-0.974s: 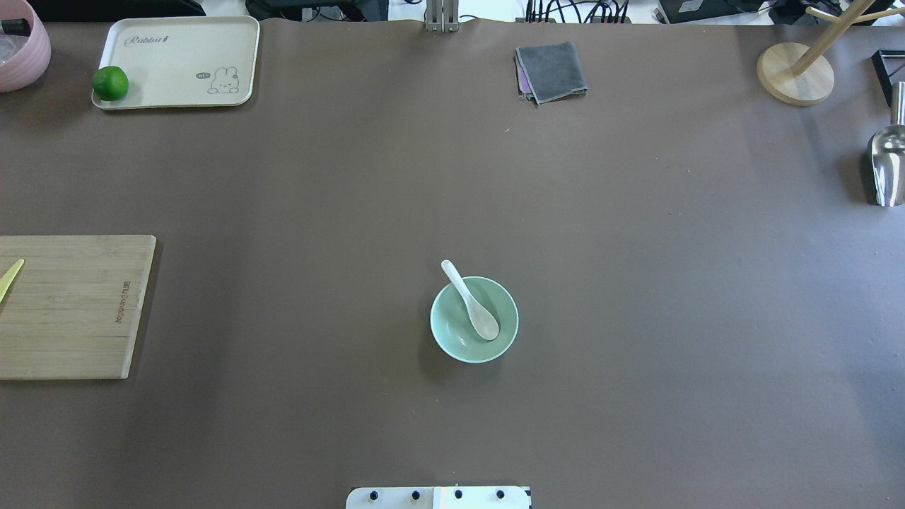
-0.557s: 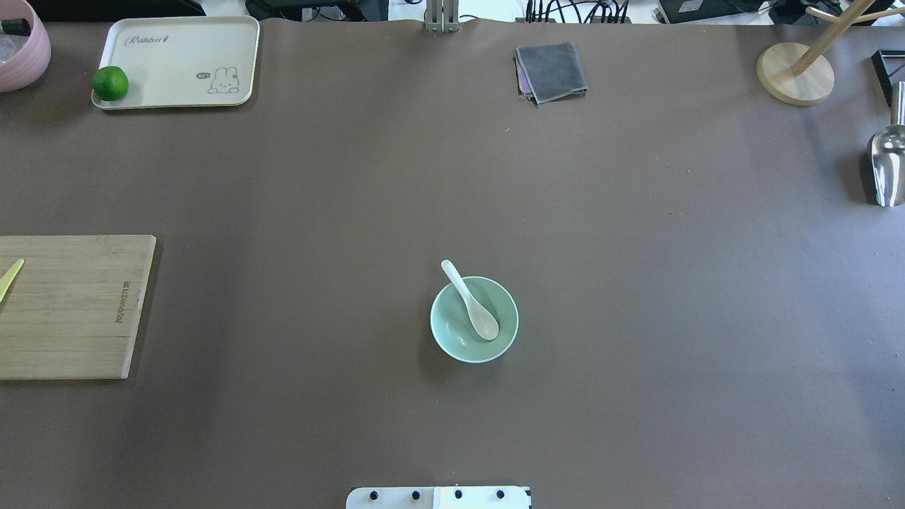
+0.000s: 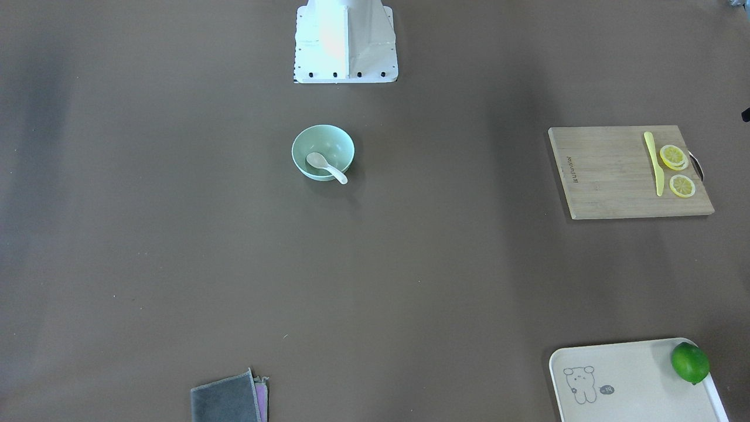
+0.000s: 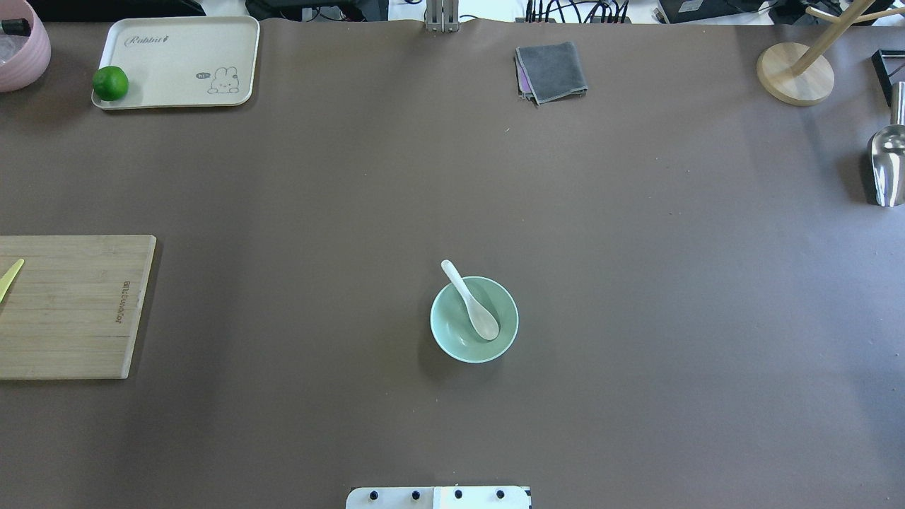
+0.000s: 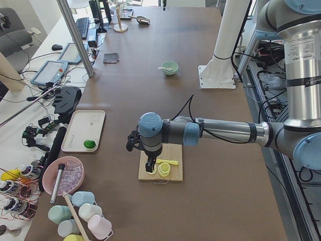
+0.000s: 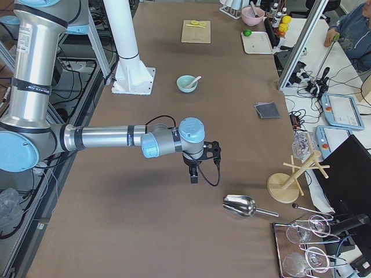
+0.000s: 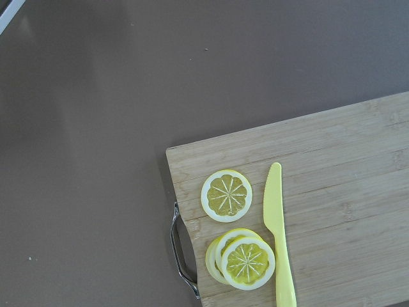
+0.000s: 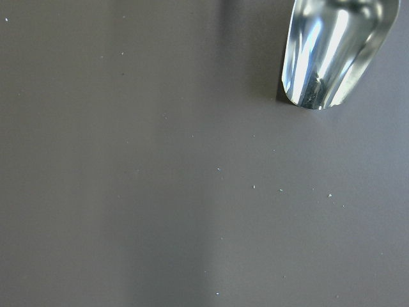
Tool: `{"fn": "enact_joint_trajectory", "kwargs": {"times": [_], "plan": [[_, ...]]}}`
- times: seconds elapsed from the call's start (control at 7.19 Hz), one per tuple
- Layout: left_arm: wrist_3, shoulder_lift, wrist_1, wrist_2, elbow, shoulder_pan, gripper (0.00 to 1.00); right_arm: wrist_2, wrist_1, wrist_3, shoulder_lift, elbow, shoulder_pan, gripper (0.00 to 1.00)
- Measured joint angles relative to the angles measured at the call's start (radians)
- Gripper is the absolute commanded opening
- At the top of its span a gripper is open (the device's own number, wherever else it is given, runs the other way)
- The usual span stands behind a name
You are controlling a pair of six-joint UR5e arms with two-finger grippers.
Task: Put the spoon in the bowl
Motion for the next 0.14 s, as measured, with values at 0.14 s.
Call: {"fn": "enact_joint_trajectory", "kwargs": {"times": [0.14], "plan": [[0.0,-0.001,0.0,-0.001,-0.001,0.0,0.98,0.0,0.0,0.0,0.0,0.0,0.0,1.0]]}}
